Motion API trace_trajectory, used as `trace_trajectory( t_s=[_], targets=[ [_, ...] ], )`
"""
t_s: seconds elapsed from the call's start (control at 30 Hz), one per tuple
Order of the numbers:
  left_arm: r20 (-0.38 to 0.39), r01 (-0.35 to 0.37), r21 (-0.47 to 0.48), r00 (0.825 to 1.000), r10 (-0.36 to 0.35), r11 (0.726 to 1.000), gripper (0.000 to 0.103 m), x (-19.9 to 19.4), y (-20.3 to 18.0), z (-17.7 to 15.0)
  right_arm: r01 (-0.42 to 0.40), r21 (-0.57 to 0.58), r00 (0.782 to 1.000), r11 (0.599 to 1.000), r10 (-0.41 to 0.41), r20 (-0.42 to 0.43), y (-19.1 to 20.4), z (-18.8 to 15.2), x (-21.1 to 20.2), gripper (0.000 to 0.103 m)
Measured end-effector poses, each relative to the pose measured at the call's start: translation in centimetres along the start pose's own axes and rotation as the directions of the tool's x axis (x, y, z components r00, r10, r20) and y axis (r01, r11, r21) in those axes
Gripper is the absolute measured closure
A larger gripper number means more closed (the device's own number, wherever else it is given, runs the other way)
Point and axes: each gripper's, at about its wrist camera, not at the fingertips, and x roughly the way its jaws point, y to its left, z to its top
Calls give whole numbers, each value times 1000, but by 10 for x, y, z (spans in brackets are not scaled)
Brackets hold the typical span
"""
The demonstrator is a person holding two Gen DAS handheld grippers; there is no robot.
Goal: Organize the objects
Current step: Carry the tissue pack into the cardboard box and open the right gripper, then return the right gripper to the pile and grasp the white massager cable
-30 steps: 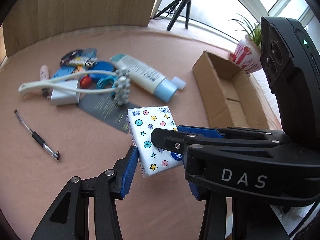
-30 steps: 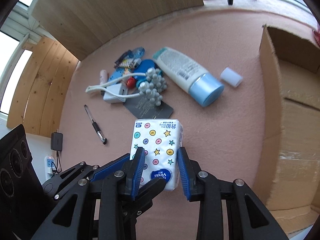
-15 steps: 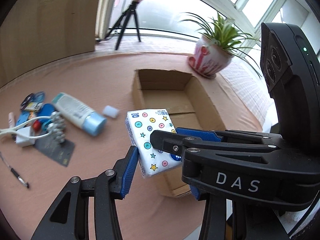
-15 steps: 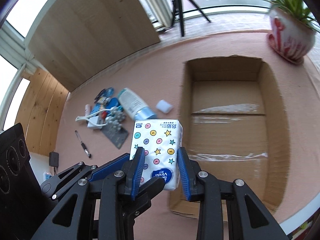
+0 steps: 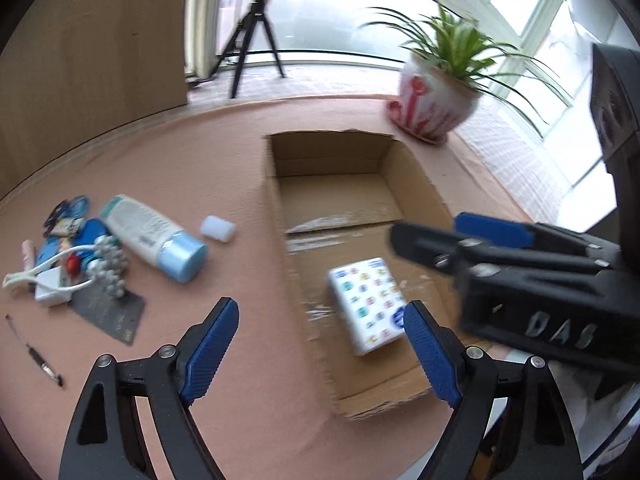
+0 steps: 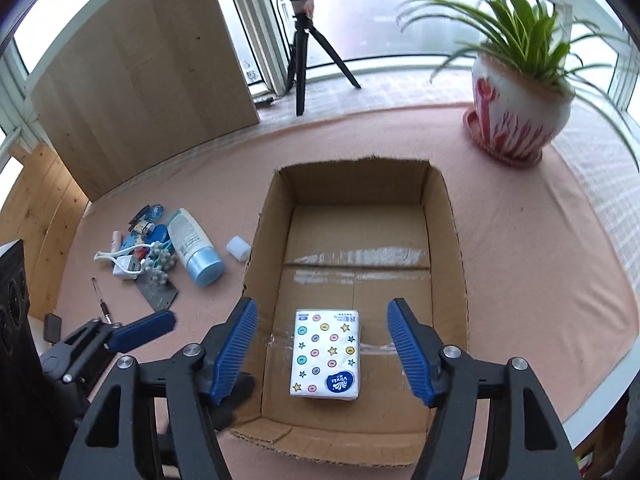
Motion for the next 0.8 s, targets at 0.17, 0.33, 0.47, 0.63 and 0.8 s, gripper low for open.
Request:
trace_trajectory(
  t_s=[0.17,0.33,0.47,0.63,0.8],
  targets=[
    [0,-115,-83,993,116,990,16,-17,56,-16,-33,-73,999,997,35,23,27,12,6,39],
    [-33,-230,-228,973,229,946,16,-34,128,-40,-110,-216,994,970,113,3,82,23,27,39],
    [-69,-301,-386,952,298,872,16,-57,191,-70,-156,-319,988,935,146,-57,132,33,52,39],
    [-98,-368,-453,926,365,812,16,-81,233,-104,-191,-401,979,896,143,-146,191,48,94,39],
    [-100,-376,-498,920,379,781,16,-101,253,-128,-222,-450,962,865,119,-245,234,59,143,51]
  ],
)
